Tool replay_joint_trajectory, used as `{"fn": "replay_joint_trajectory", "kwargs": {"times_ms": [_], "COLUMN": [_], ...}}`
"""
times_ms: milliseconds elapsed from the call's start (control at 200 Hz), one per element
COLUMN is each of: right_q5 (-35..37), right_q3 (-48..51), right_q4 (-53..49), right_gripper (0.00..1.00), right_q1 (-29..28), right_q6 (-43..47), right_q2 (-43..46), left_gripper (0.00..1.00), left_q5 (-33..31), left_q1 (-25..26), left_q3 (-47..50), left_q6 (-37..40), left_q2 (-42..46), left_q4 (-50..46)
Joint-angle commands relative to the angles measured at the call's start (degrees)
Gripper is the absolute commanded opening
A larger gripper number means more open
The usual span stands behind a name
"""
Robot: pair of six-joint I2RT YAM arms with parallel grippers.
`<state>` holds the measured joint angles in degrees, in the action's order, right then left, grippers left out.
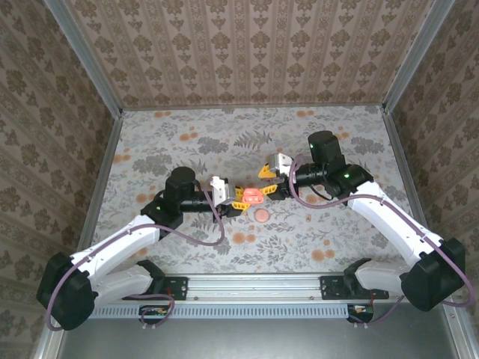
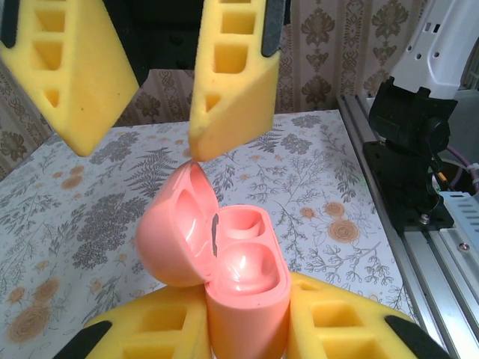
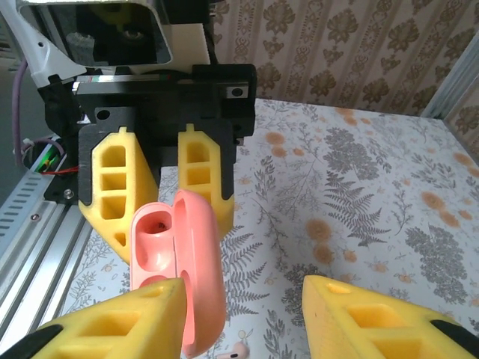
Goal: Insert wireless bluetooth earbuds into charging case
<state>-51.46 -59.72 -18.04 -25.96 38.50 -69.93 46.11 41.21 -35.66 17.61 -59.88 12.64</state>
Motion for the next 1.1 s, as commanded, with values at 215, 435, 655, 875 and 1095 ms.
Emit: {"fn": "replay_joint_trajectory", "kwargs": {"times_ms": [215, 435, 655, 875, 1095], "right_q5": [-1.11, 7.13, 18.72, 28.61, 33.41], "right_q3": [-0.94, -2.97, -4.79, -8.13, -13.32], "right_q4": [1.24, 0.83, -6.78, -17.81, -22.20], "right_gripper": [0.45, 0.53, 0.54, 0.53, 0.53], "right_q1": [0.20, 0.37, 0.77, 1.93, 2.47], "right_q6": [-2.35, -14.47, -25.97, -32.99, -32.00], "right_q2": [0.39, -0.23, -2.25, -6.78, -15.56], "left_gripper": [0.22, 0.23, 0.22, 0.22, 0.22], "left_q5": [-0.24, -4.57, -8.93, -11.83, -12.96], "left_q1": [-1.65, -4.41, -6.18, -6.91, -9.16], "left_q3": [3.23, 8.81, 13.13, 14.02, 15.59], "left_q6": [-5.17, -12.22, -16.64, -18.14, -20.50], "left_q2": [-0.17, -3.01, -7.01, -10.76, -11.84], "left_q4": [7.93, 18.86, 27.08, 28.87, 31.31]}}
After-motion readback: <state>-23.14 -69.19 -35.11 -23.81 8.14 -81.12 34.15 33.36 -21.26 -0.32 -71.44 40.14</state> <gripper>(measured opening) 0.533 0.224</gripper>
